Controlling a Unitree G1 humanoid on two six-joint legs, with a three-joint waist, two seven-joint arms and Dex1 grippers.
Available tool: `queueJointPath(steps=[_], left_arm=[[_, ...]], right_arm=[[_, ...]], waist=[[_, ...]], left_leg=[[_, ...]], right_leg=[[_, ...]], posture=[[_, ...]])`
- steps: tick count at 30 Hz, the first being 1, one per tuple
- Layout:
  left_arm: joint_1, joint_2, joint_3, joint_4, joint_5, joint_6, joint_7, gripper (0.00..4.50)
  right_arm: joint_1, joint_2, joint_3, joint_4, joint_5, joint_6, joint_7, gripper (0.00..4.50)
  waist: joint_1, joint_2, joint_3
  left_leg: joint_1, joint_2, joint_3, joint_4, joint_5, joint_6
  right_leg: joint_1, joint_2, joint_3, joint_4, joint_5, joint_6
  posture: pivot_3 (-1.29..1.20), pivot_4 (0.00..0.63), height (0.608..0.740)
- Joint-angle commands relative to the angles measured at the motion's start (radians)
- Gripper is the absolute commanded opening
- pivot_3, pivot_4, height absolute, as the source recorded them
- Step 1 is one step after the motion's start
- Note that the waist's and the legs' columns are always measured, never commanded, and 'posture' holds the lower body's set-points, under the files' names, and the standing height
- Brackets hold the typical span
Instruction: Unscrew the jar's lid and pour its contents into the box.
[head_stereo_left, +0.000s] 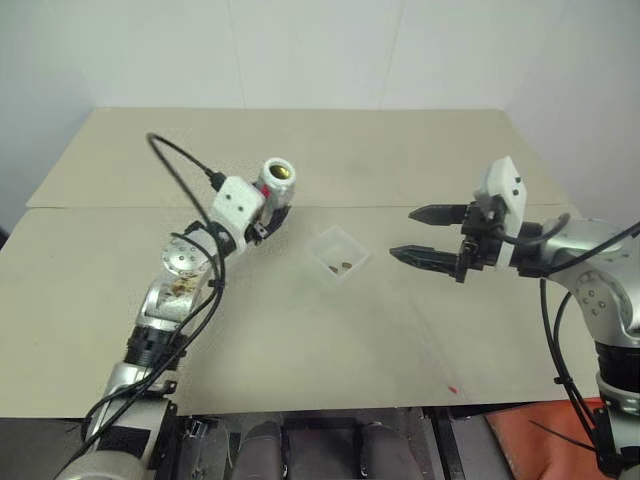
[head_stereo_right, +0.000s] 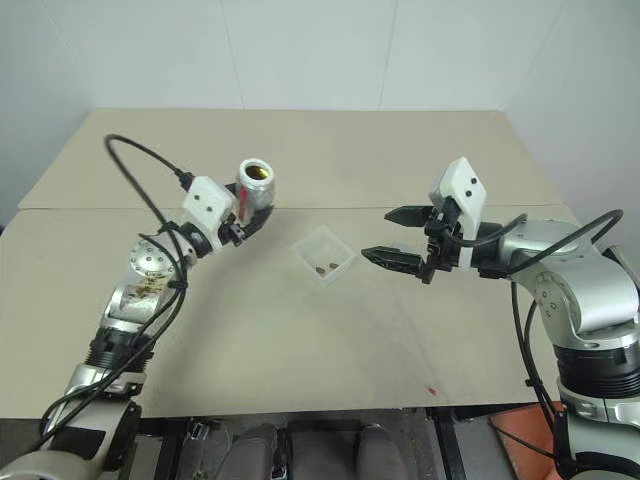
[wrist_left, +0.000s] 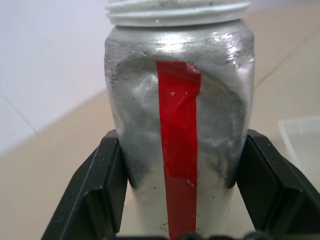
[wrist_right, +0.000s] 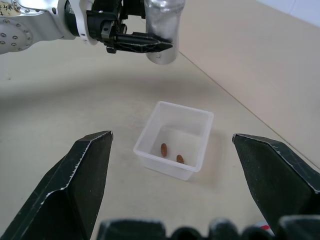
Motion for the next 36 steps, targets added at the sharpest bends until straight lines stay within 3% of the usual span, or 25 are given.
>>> queueJointPath(steps=[1, 23, 28, 36], left_arm=[[0.042, -0.036, 0.064, -0.05, -0.058, 0.053, 0.04, 2.74], [0.088, -0.178, 0.076, 0.235, -0.03, -0.243, 0.031, 2.74], [0.136, -0.168, 0.069, 0.208, -0.033, -0.258, 0.002, 4.33], [0.21, -0.111, 0.089, 0.074, -0.072, -0.24, -0.066, 4.44]], right_arm=[[0.012, -0.031, -0.015, -0.064, -0.004, -0.034, 0.02, 4.46], [0.03, -0.024, -0.024, -0.121, 0.024, -0.014, -0.009, 4.46], [0.044, -0.035, -0.02, -0.116, 0.018, -0.021, 0.008, 4.5], [0.06, -0.04, -0.017, -0.113, 0.018, -0.018, 0.014, 4.5]], waist=[[0.001, 0.0, 0.0], [0.004, 0.0, 0.0], [0.003, 0.0, 0.0], [0.003, 0.0, 0.0]], left_leg=[[0.0, 0.0, 0.0, 0.0, 0.0, 0.0], [-0.001, -0.001, 0.0, 0.0, 0.0, 0.001], [0.0, -0.001, 0.0, 0.0, -0.001, 0.001], [0.0, -0.001, 0.0, 0.0, -0.001, 0.001]], right_leg=[[0.0, 0.0, 0.0, 0.0, 0.0, 0.0], [0.001, -0.001, 0.0, -0.002, 0.0, 0.0], [0.001, -0.001, 0.0, -0.002, 0.001, 0.0], [0.0, -0.001, 0.0, -0.002, 0.001, 0.0]], posture=[[0.0, 0.15, 0.74], [0.0, 0.15, 0.74], [0.0, 0.15, 0.74], [0.0, 0.15, 0.74]])
